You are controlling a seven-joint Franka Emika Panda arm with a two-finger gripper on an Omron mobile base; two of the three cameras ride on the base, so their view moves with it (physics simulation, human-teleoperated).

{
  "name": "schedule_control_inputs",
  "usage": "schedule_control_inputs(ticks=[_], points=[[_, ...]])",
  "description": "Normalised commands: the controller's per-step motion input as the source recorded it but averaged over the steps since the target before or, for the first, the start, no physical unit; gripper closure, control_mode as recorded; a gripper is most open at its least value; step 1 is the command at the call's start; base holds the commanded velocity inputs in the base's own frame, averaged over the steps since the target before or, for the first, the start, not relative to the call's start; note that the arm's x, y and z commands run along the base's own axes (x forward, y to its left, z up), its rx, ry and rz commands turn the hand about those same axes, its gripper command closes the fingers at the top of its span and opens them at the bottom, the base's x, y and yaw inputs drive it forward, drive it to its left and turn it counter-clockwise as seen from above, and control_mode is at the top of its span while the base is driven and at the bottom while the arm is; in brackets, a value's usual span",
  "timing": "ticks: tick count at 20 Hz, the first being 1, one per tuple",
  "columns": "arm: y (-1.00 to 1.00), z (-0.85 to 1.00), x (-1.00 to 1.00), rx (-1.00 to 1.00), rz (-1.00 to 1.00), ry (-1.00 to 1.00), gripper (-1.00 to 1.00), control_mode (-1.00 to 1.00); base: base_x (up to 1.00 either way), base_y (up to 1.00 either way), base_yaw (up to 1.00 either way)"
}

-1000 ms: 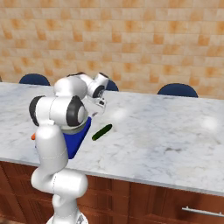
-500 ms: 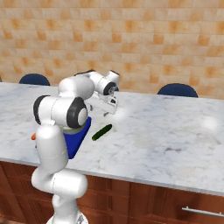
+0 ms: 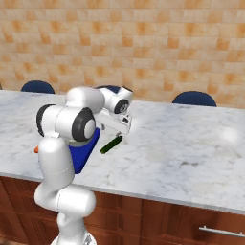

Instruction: Place the two vegetables and bowl onto the tray for setting up a vegetable dip station.

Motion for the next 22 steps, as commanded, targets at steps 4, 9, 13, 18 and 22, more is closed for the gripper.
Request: schedule_control_inputs(ticks=[4,9,13,18,22], points=[[-0.13,-0.60,-0.06,-0.18,-0.20,-0.01,-1.00,-1.00,0.00,0.00,0.00],[-0.33,-0.51,0.07,-0.15,-0.29,0.10,-1.00,-1.00,0.00,0.00,0.00],[-0.25,-0.03,0.12,0.00,-0.12,0.02,-1.00,-1.00,0.00,0.00,0.00],[-0.04,-0.05,0.04,0.00,-0.09,0.00,-1.00,-1.00,0.00,0.00,0.00],[0.02,-0.11,0.15,0.00,-0.08,0.00,-1.00,-1.00,0.00,0.00,0.00]])
